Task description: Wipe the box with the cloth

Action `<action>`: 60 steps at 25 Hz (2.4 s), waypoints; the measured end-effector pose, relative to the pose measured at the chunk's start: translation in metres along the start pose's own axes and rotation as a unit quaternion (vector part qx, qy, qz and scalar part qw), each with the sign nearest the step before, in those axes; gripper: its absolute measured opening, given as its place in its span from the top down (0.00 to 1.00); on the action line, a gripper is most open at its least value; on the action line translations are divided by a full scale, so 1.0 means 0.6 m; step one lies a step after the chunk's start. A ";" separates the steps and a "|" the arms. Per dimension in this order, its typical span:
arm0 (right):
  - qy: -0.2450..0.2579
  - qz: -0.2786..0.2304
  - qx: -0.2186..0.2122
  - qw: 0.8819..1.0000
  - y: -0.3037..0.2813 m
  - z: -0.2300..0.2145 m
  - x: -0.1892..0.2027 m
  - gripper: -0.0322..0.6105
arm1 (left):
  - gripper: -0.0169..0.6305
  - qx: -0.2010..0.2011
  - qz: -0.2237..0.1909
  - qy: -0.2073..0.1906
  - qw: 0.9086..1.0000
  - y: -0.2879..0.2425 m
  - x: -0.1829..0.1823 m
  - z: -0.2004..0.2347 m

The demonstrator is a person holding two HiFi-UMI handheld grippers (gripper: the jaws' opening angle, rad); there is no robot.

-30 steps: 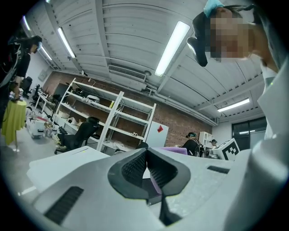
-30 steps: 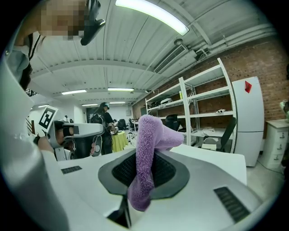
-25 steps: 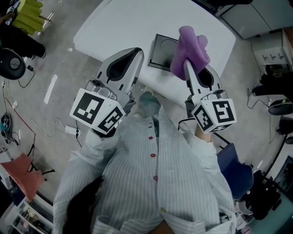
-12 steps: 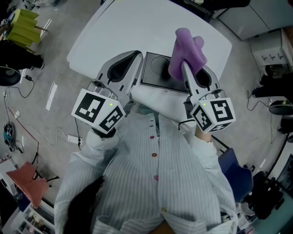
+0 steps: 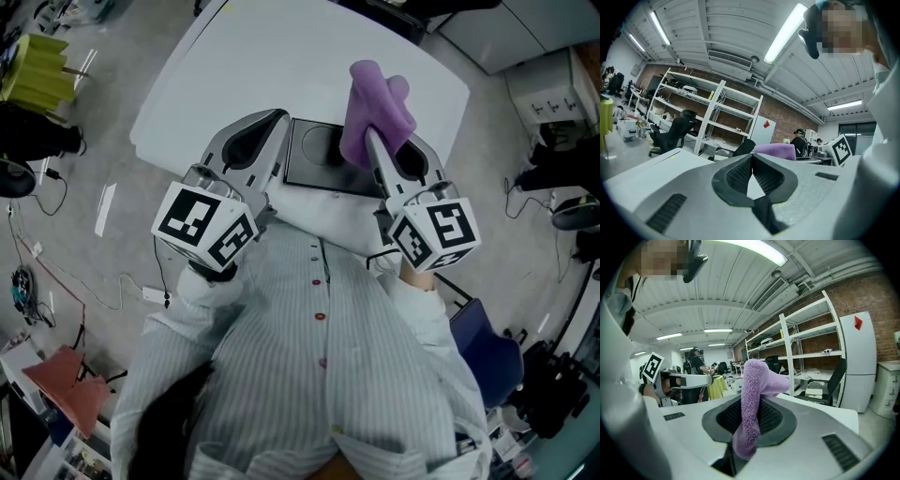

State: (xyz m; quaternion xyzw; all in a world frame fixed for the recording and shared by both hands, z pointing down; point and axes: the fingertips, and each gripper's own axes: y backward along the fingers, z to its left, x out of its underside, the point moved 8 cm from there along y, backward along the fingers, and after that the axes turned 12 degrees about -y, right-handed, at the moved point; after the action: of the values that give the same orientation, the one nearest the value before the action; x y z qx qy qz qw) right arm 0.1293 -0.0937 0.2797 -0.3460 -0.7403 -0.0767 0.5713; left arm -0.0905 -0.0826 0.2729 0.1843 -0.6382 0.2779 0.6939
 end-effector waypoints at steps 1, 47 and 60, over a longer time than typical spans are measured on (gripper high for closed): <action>0.000 0.000 0.002 1.000 -0.003 0.001 -0.001 0.85 | 0.96 0.003 0.002 0.001 1.000 -0.001 0.001 0.004; 0.061 0.286 -0.001 0.956 -0.252 -0.008 0.193 0.85 | 0.95 0.042 0.254 0.064 0.964 -0.043 0.278 0.020; 0.061 0.292 0.032 0.954 -0.227 -0.043 0.192 0.85 | 0.95 0.051 0.263 0.053 0.962 -0.041 0.281 0.022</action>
State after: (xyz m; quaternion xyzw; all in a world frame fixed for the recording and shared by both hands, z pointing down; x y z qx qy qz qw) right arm 0.0557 -0.1596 0.4303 -0.5235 -0.5725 0.0966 0.6236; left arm -0.0802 -0.0847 0.4433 0.0301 -0.6118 0.4917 0.6189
